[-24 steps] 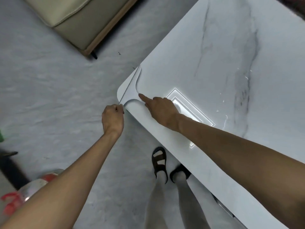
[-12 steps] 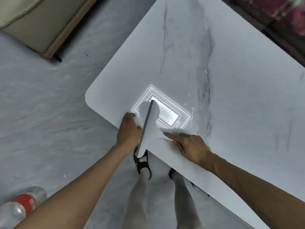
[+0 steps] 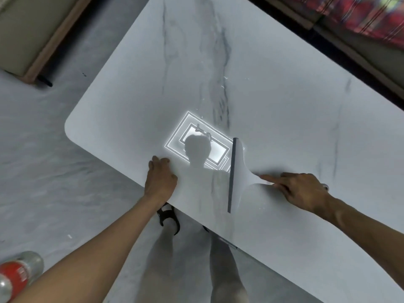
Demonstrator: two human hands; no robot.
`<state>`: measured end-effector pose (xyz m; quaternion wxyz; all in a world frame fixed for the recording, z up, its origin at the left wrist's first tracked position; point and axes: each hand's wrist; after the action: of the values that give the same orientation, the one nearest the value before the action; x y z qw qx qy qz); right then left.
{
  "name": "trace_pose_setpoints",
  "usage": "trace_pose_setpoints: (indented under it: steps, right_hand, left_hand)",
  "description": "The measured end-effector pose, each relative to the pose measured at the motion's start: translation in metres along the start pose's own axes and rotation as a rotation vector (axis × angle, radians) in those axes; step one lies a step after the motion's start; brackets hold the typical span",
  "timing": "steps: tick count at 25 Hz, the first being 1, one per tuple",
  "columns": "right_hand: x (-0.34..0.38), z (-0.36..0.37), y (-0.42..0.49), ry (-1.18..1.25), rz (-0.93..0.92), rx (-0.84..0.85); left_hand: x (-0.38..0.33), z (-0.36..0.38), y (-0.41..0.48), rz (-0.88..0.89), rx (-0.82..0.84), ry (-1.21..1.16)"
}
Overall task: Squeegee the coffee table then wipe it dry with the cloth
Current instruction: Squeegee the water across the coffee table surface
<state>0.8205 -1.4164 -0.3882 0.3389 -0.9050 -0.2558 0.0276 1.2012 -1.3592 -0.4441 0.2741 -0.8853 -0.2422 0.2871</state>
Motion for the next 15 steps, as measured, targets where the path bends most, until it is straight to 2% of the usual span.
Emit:
trace_pose_setpoints:
  steps: [3, 5, 8, 11, 13, 15]
  right_hand:
    - [-0.026, -0.011, -0.011, -0.024, 0.060, -0.062]
    - [-0.016, -0.019, -0.005, 0.012, 0.008, -0.089]
    - [0.040, -0.020, 0.035, 0.043, -0.267, -0.040]
    - [0.120, -0.011, 0.080, -0.012, -0.523, 0.085]
    - [0.153, -0.005, 0.098, -0.097, -0.628, 0.130]
    - [0.155, -0.004, 0.104, -0.145, -0.657, 0.095]
  left_hand:
    - [-0.016, 0.012, -0.013, -0.046, -0.042, -0.036]
    - [-0.019, 0.011, -0.015, -0.140, -0.115, -0.120]
    - [-0.009, 0.003, -0.014, -0.230, -0.207, -0.076]
    - [0.014, -0.012, -0.015, -0.287, -0.272, -0.034]
    - [0.028, -0.018, -0.015, -0.309, -0.299, -0.023]
    - [0.030, -0.022, -0.014, -0.321, -0.308, -0.048]
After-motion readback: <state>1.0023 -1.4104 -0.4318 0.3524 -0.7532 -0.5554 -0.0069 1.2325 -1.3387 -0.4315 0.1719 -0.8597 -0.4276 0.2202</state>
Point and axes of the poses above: each hand's wrist, its own y-axis towards the middle knuckle, its own z-axis out of the palm, x = y × z, and after that the axes turned 4 degrees about -y, right-handed
